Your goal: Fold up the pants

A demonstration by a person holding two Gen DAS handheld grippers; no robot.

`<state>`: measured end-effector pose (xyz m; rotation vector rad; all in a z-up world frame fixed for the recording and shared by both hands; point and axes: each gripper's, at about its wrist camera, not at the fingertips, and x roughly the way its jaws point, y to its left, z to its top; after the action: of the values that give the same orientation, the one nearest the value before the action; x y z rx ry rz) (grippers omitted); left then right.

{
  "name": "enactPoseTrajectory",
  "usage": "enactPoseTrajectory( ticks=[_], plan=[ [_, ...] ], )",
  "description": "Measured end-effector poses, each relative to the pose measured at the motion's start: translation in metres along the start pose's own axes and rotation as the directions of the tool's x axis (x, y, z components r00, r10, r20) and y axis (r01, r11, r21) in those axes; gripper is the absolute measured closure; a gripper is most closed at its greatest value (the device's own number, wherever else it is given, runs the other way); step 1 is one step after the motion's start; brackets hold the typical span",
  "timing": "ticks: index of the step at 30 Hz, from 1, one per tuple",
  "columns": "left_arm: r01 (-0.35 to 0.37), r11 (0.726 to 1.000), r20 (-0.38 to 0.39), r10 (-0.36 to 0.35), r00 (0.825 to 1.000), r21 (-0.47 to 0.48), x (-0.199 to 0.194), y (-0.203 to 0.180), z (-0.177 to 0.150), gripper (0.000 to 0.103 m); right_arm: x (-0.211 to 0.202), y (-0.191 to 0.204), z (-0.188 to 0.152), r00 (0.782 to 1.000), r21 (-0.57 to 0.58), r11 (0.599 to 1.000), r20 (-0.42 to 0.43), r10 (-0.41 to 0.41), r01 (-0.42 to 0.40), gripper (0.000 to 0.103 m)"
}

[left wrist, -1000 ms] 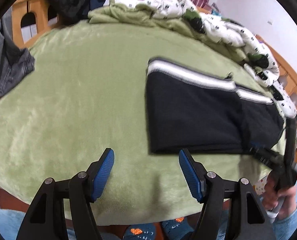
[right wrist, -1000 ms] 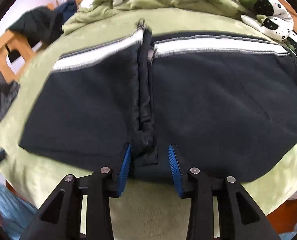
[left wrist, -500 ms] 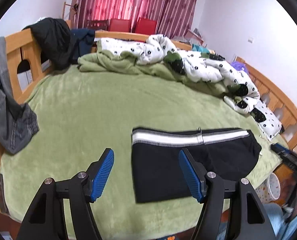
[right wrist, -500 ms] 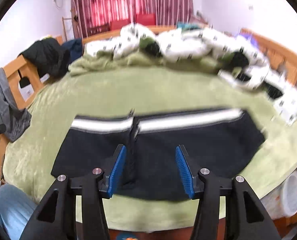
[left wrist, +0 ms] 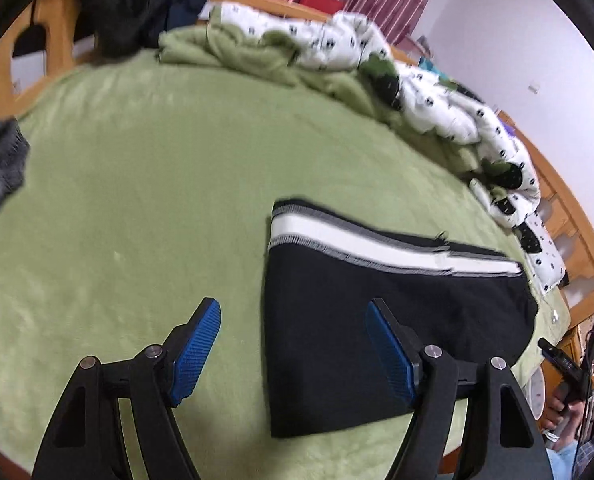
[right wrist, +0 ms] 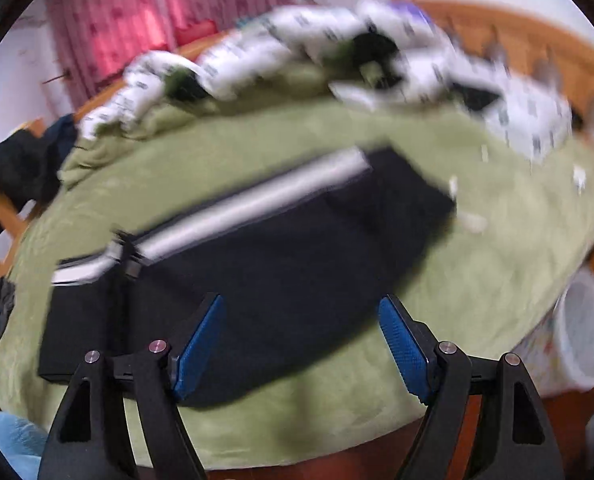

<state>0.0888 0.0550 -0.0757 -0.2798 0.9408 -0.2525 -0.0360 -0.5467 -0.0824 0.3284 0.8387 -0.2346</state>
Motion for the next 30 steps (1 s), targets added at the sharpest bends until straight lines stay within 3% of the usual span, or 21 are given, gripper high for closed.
enactPoseTrajectory(
  ticks=[3,7,10,14,18,19,20,21,22,25,27,30],
  plan=[
    [0.034,0.999,-0.054,-0.035,0.998,-0.009,0.034,0.007,-0.007,0.030,0.044,-0.030,-0.017,0.999,0.112,0.994,-0.037,0.015,-0.010,0.030],
    [0.058,0.998,-0.105,-0.059,0.993,-0.020,0.068,0.017,-0.011,0.031,0.079,-0.059,-0.025,0.997,0.267,0.961,-0.005,0.081,-0.077,0.033],
    [0.098,0.993,-0.182,-0.107,0.977,-0.060,0.097,0.025,-0.016,0.032,0.104,-0.071,-0.018,0.994,0.337,0.935,0.018,0.112,-0.112,0.033],
    [0.147,0.989,-0.143,-0.147,0.979,-0.012,0.110,0.019,-0.011,0.033,0.122,-0.067,0.006,0.998,0.331,0.941,0.036,0.057,-0.065,0.042],
    [0.206,0.976,-0.183,-0.215,0.959,-0.070,0.134,0.014,0.006,0.060,0.146,-0.059,0.031,1.000,0.298,0.954,0.013,0.021,-0.024,0.043],
    [0.213,0.973,-0.191,-0.225,0.955,-0.086,0.138,0.012,0.009,0.073,0.151,-0.056,0.038,1.000,0.285,0.959,0.009,0.009,-0.011,0.049],
    [0.219,0.970,-0.202,-0.236,0.951,-0.101,0.140,0.011,0.012,0.078,0.154,-0.053,0.042,1.000,0.277,0.961,0.005,-0.004,0.002,0.054],
    [0.205,0.972,-0.184,-0.224,0.957,-0.119,0.138,0.009,0.015,0.084,0.157,-0.050,0.047,1.000,0.271,0.962,-0.002,-0.014,0.014,0.071],
    [0.196,0.973,-0.156,-0.214,0.964,-0.121,0.132,0.007,0.014,0.087,0.156,-0.047,0.052,1.000,0.272,0.962,0.001,-0.025,0.024,0.085],
    [0.179,0.984,-0.081,-0.179,0.980,-0.013,0.103,-0.011,0.020,0.091,0.131,-0.031,0.062,0.997,0.258,0.966,0.077,-0.031,0.010,0.089],
    [0.242,0.967,-0.066,-0.247,0.967,-0.077,0.090,-0.002,0.032,0.091,0.107,-0.009,0.074,0.990,0.205,0.979,0.135,-0.038,0.010,0.089],
    [0.281,0.949,-0.041,-0.290,0.956,-0.140,0.073,0.020,0.047,0.091,0.080,0.024,0.091,0.982,0.175,0.984,0.187,0.012,-0.045,0.089]
  ],
)
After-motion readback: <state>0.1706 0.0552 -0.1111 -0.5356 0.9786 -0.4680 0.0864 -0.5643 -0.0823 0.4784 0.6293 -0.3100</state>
